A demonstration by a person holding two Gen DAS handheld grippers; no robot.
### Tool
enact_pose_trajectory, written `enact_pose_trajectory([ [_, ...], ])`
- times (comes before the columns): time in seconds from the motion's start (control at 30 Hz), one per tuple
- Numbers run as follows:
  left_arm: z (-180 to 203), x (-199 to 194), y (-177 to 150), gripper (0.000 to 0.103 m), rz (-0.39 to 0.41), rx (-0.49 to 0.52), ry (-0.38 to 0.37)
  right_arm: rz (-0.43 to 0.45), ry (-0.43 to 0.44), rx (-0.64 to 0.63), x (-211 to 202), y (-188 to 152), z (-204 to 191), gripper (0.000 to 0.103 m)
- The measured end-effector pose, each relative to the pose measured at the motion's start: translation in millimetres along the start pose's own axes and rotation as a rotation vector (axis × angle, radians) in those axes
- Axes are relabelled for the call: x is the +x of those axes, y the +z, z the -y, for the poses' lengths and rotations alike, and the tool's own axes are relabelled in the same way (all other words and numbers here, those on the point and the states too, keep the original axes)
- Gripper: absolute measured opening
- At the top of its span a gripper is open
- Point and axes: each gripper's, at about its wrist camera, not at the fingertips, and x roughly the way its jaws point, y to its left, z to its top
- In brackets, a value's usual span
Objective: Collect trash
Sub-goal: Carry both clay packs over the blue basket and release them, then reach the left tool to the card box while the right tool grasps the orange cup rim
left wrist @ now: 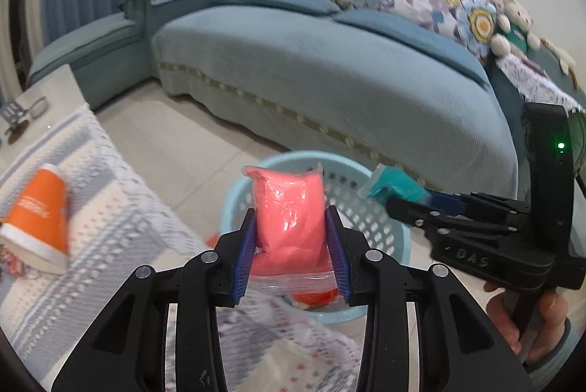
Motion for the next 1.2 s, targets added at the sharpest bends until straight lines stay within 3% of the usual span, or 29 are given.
enact_pose_trajectory([
  [0.2, 6, 28, -8, 0.036, -0.067, 0.002, -0.011, -0.064, -0.001, 0.035, 23, -16, 9, 0.039],
  [0.3, 1, 34, -10, 0.047, -0.082, -0.007, 0.006, -0.083, 0.002, 0.062, 31, -17, 14, 0.040],
  [0.37, -3, 35, -11, 0.048, -0.079, -0.012, 0.006, -0.086, 0.005, 0.074, 32, -16, 17, 0.040],
  [0.5, -11, 30, -14, 0.054, -0.072, -0.025, 0.012, -0.076, -0.010, 0.089, 31, -16, 20, 0.057],
  [0.67, -23, 19, -15, 0.055, -0.057, -0.054, 0.007, -0.064, 0.019, 0.108, 25, -15, 19, 0.057],
  [0.8, -31, 5, -15, 0.055, -0.032, -0.046, 0.020, -0.033, 0.060, 0.068, 15, -10, -1, 0.057],
  [1.0, -49, -32, -13, 0.055, 0.038, -0.011, 0.098, 0.052, 0.119, -0.045, -4, 5, -56, 0.057],
  [1.2, -101, -81, -17, 0.055, 0.136, -0.096, 0.190, 0.118, 0.184, -0.151, -17, 11, -122, 0.057],
])
